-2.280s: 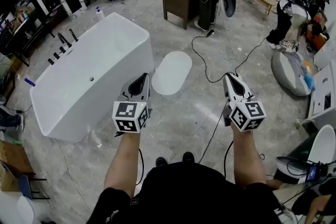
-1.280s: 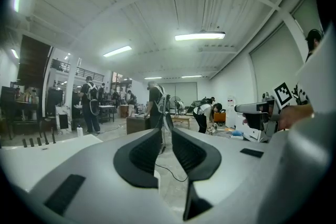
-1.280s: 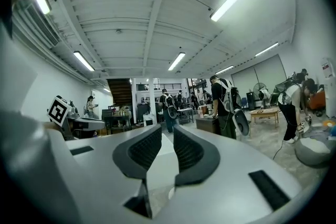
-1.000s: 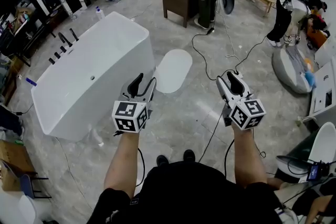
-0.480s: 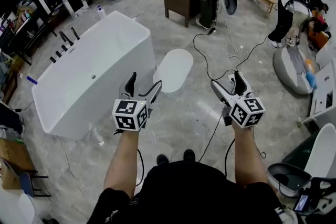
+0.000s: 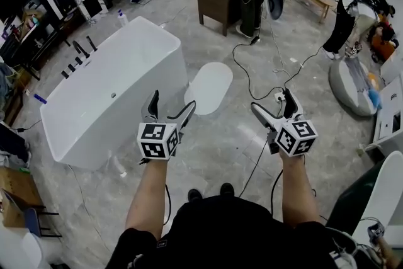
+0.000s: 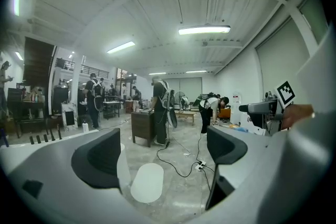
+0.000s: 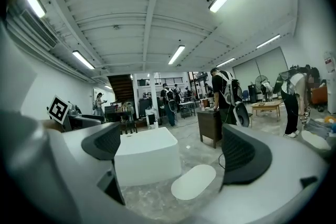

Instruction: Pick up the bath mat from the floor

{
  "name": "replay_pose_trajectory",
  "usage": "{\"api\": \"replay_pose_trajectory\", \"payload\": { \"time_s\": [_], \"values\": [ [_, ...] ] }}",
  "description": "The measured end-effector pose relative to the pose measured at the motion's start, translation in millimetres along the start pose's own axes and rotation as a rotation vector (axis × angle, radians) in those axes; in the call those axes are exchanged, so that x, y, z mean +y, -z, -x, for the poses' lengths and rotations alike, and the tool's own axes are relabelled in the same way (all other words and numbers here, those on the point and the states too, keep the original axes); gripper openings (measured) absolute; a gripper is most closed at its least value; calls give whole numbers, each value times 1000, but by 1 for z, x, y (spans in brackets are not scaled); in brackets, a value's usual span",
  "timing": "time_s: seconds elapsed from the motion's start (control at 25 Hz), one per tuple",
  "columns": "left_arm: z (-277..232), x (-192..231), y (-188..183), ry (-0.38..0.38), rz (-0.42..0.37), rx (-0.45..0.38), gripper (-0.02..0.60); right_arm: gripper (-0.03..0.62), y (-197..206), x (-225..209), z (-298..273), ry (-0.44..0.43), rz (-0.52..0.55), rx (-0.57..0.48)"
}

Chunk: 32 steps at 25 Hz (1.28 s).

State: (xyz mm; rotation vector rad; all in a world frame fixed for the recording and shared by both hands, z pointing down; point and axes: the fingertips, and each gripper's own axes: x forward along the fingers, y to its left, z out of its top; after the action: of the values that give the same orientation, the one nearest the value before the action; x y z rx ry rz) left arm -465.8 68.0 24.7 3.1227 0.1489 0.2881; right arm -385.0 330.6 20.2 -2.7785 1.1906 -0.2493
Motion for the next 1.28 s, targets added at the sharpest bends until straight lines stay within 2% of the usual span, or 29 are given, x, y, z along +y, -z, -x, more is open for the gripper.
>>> {"api": "replay_pose_trajectory", "payload": {
  "time_s": [0.36,0.8,1.04,1.28],
  "values": [
    [-19,-31,-5,6,-1,5,508,586,0,-43,21,0,-81,-44],
    [-35,-76,1,20,11,26,508,586,13,-92,54,19,-119,-16],
    [-50,-74,-5,47,45,-6,506,585,15,-94,42,11,-124,12],
    [-95,-64,-1,85,88,-22,506,584,12,-113,12,26,-118,41]
  ]
}}
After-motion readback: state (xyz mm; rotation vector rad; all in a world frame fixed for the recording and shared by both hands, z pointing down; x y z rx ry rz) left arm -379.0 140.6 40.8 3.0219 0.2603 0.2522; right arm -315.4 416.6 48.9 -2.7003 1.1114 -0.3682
